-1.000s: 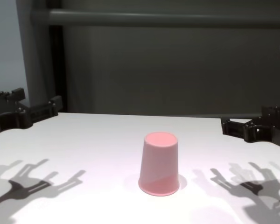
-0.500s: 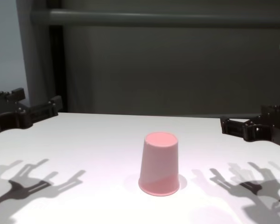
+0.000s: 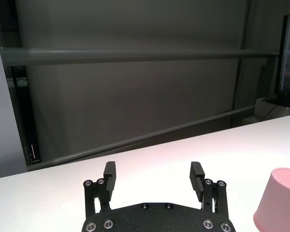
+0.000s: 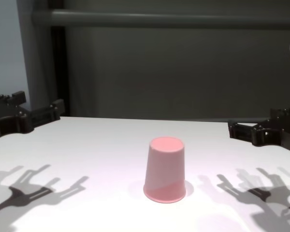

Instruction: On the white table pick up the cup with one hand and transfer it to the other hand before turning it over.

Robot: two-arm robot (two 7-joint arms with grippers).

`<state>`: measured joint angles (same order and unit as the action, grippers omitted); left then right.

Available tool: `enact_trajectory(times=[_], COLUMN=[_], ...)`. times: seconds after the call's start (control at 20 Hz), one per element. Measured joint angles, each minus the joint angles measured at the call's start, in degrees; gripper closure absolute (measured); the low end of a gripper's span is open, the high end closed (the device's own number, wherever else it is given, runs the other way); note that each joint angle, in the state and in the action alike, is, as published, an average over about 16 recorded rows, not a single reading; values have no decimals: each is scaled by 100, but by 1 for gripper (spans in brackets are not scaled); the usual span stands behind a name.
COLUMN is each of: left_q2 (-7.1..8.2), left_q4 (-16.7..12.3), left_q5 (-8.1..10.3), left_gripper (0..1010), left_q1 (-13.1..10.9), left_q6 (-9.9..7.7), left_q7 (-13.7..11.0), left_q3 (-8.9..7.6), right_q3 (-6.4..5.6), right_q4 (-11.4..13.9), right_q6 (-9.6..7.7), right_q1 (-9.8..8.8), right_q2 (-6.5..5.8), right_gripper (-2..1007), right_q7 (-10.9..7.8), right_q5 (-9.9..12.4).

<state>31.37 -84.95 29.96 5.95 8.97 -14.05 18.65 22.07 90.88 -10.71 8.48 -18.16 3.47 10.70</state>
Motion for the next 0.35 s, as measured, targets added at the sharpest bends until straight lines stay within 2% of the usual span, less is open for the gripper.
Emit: enact_trajectory(times=[0.35], left_q2=[0], left_q4=[0], left_q5=[0], left_gripper=[7], left_q1=[0], left_q6=[0], left_q7=[0], left_q3=[0], right_q3=[2], right_q4=[2], right_q6=[0], right_q1=[2], right_q2=[-1], right_gripper=[3], right_q7=[-1], right_q5=[2])
